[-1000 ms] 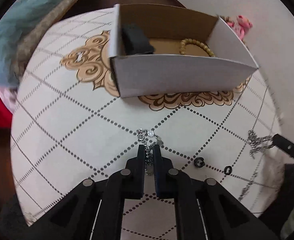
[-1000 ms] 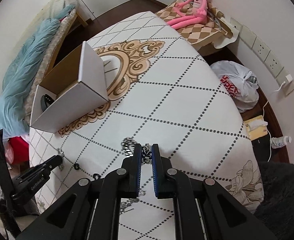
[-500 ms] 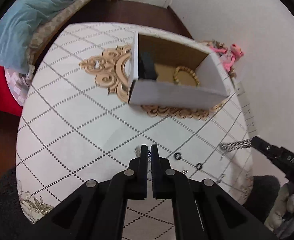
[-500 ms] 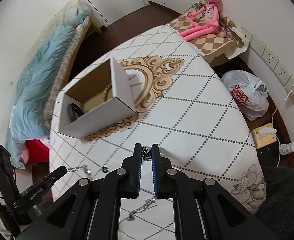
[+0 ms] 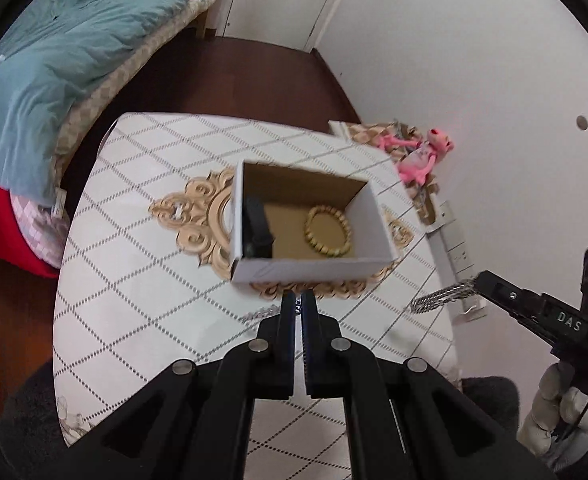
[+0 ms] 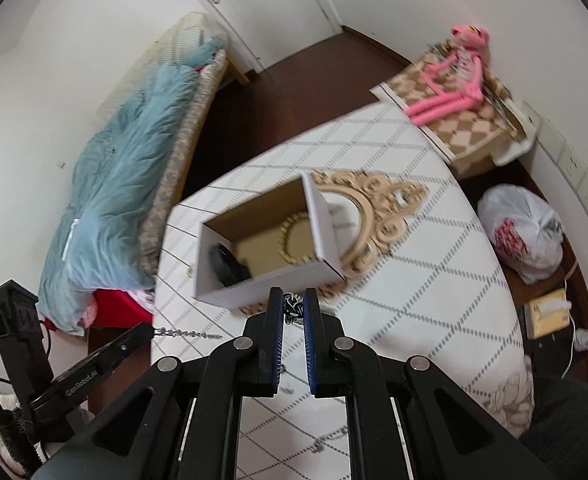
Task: Organize jewelry
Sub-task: 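Carry both held pieces over the white box and open both tools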
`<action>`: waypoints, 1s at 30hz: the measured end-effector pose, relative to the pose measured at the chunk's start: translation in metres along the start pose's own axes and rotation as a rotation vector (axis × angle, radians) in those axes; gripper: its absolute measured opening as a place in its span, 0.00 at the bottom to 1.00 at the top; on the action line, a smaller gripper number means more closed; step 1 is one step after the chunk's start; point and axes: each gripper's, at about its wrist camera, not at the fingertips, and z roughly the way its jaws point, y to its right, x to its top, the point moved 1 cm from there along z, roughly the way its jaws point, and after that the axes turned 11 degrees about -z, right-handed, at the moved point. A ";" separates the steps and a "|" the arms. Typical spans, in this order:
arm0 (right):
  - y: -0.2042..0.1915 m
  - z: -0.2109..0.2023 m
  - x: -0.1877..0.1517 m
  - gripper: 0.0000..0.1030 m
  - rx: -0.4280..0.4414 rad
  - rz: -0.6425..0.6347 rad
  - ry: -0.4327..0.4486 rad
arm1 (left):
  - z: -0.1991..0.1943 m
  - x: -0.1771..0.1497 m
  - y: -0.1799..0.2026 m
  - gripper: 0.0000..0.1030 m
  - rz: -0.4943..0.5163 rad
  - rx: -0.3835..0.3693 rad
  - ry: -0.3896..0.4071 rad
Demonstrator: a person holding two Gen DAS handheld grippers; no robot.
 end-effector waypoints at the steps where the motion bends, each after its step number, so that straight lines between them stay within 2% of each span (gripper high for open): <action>1: -0.004 -0.001 0.006 0.10 0.002 -0.014 0.003 | -0.003 0.005 0.004 0.00 0.003 -0.013 0.005; 9: -0.023 0.021 0.065 0.09 0.026 -0.084 -0.019 | -0.018 0.059 0.043 0.00 0.076 -0.044 0.080; 15: -0.026 0.071 0.094 0.09 0.022 -0.103 -0.110 | 0.017 0.096 0.050 0.00 0.084 -0.037 0.027; 23: -0.017 0.136 0.106 0.10 0.008 -0.102 -0.257 | 0.081 0.118 0.033 0.01 0.078 0.036 -0.086; 24: -0.016 0.142 0.107 0.10 0.005 -0.103 -0.274 | 0.086 0.121 0.031 0.03 0.068 0.049 -0.098; 27: -0.015 0.159 0.106 0.10 0.002 -0.116 -0.343 | 0.097 0.124 0.024 0.05 0.031 0.100 -0.128; 30: -0.013 0.168 0.105 0.11 -0.010 -0.129 -0.380 | 0.101 0.126 0.018 0.06 0.024 0.170 -0.123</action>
